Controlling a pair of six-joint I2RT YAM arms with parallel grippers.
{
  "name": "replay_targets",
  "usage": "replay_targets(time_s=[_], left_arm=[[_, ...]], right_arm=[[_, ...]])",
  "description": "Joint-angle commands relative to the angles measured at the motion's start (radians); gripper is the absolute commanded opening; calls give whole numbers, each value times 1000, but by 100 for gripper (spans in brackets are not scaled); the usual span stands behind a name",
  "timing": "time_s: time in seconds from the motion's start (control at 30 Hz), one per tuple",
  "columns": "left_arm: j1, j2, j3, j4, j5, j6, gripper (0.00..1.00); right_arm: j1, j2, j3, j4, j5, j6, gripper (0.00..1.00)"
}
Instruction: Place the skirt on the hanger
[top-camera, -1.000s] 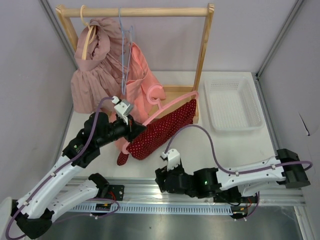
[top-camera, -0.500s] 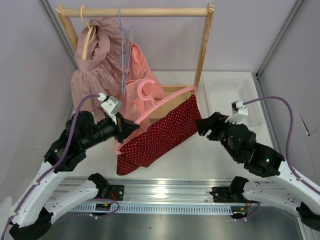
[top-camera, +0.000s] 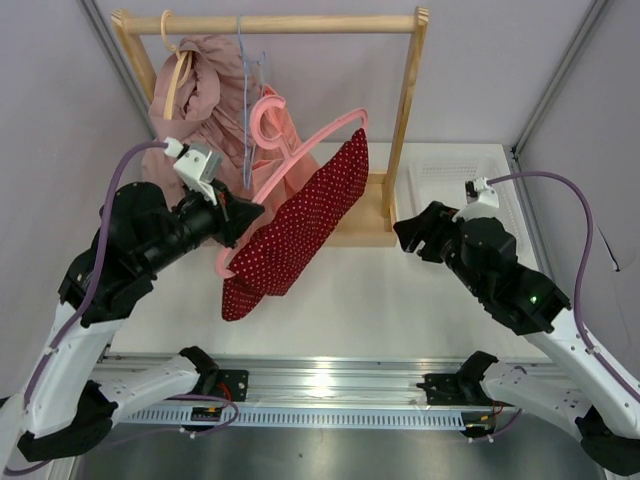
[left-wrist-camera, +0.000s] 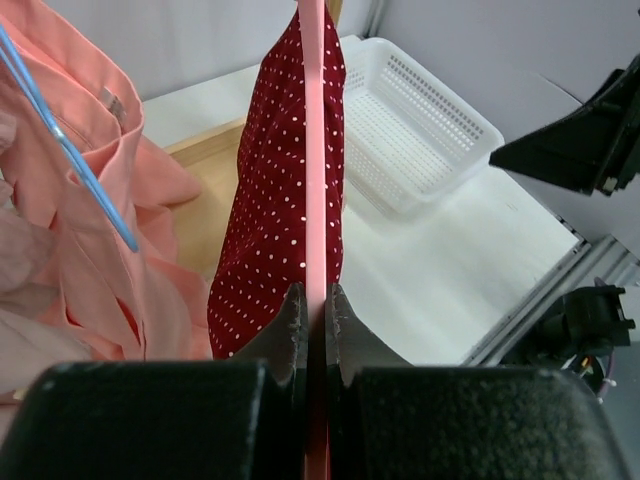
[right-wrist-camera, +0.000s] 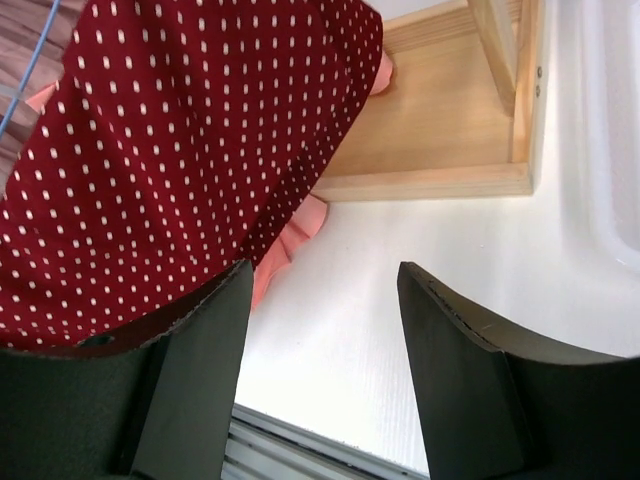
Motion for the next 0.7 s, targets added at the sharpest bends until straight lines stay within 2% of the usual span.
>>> replay_targets(time_s=[0.0,0.27,0.67], left_arm=[[-13,52,84,67,-67,-31,0],[-51,186,209,160,-199,-42,0],[-85,428,480,159,-374,29,0]], right_arm=[[-11,19,62,-4,-47,-27,65],[-14,63,113,-7,-57,-38,65],[-21,82,141,-22,-62,-44,64]])
